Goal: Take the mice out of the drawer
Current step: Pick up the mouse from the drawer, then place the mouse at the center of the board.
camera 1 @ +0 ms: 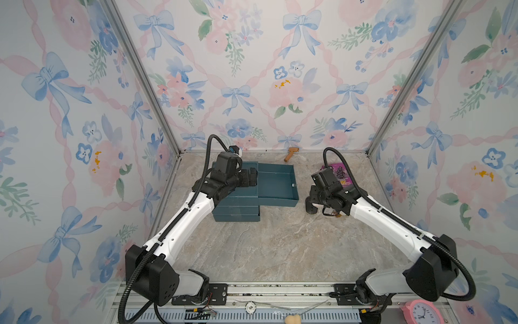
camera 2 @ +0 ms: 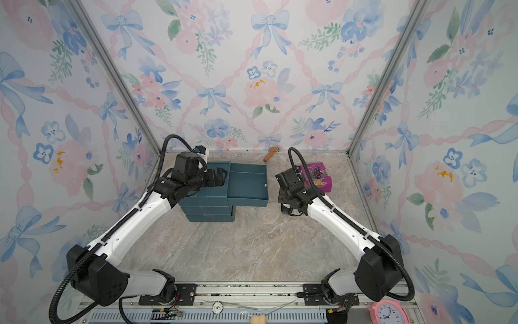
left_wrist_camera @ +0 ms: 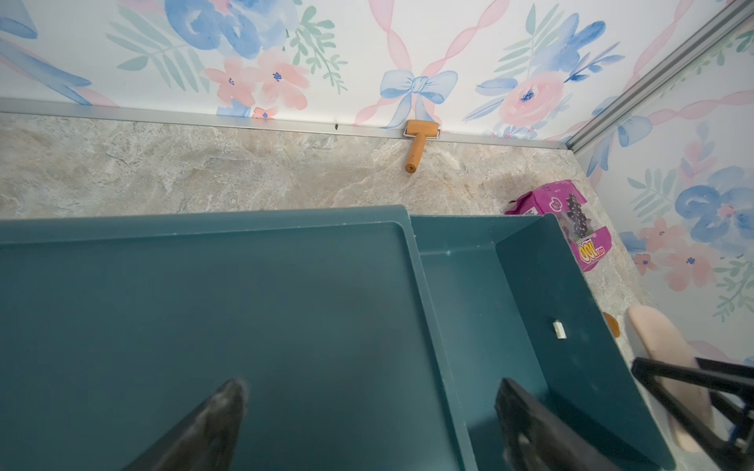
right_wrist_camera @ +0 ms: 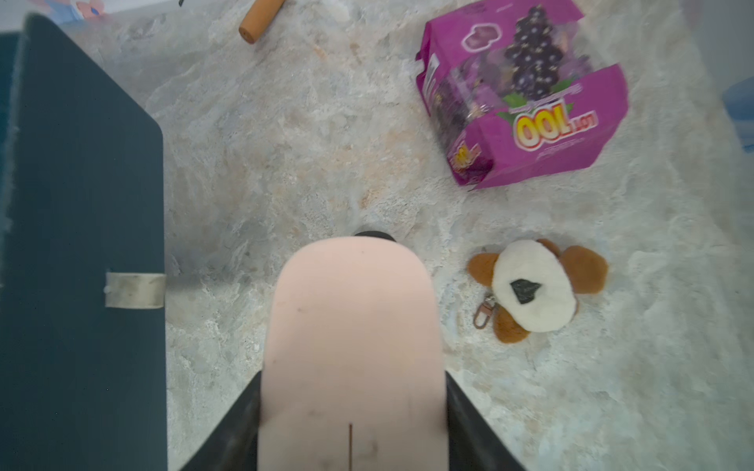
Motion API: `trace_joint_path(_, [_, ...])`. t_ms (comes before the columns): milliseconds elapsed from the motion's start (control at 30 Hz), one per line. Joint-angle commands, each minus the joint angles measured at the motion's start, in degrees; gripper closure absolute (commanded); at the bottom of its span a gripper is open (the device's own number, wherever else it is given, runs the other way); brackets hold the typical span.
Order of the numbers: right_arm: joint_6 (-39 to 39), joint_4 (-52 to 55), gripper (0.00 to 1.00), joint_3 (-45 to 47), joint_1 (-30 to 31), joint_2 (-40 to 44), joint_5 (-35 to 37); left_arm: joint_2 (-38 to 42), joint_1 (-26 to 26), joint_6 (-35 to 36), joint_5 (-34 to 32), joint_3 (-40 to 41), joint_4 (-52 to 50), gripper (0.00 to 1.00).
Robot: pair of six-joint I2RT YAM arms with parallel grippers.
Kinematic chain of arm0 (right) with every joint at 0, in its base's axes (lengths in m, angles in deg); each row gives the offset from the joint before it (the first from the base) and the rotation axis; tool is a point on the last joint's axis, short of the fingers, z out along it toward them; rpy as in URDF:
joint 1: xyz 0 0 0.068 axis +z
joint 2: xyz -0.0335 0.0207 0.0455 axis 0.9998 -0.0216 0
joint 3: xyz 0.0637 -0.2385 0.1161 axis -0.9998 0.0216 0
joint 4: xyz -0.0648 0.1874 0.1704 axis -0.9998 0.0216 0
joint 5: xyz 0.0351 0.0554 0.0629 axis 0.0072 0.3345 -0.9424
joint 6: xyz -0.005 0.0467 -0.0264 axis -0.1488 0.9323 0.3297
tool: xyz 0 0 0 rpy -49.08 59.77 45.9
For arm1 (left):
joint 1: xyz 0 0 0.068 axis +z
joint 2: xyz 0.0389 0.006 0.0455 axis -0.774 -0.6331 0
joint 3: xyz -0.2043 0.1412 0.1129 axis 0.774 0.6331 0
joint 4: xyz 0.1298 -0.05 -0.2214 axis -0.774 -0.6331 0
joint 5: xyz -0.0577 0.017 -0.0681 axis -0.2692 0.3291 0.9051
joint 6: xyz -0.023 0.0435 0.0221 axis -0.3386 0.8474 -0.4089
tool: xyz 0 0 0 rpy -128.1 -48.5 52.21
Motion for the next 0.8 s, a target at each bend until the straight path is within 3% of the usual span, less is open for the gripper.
trace_joint_path(0, [-2.03, -6.91, 0.57, 1.34, -1.19, -4.64, -6.94, -0.02, -0.69, -1.18, -1.94, -1.56, 0.82, 0.02])
trace_joint_path(267, [-2.43, -13.66, 0.57, 0.39, -2.69, -15.01, -15.03, 0.9, -0.98, -1.73, -4.78, -1.12, 0.79, 0.02])
trace_joint_path(567, [-1.58, -16.31, 0.57, -1.1, -3.17, -22.11, -16.29, 0.67, -1.0, -2.0, -5.73, -1.17, 0.8, 0.02])
trace_joint_path(767, [-0.49, -17.33, 0.57, -1.72, -3.24, -24.63, -13.2, 0.72, -0.99, -2.0, -6.25, -0.95, 0.8, 0.02])
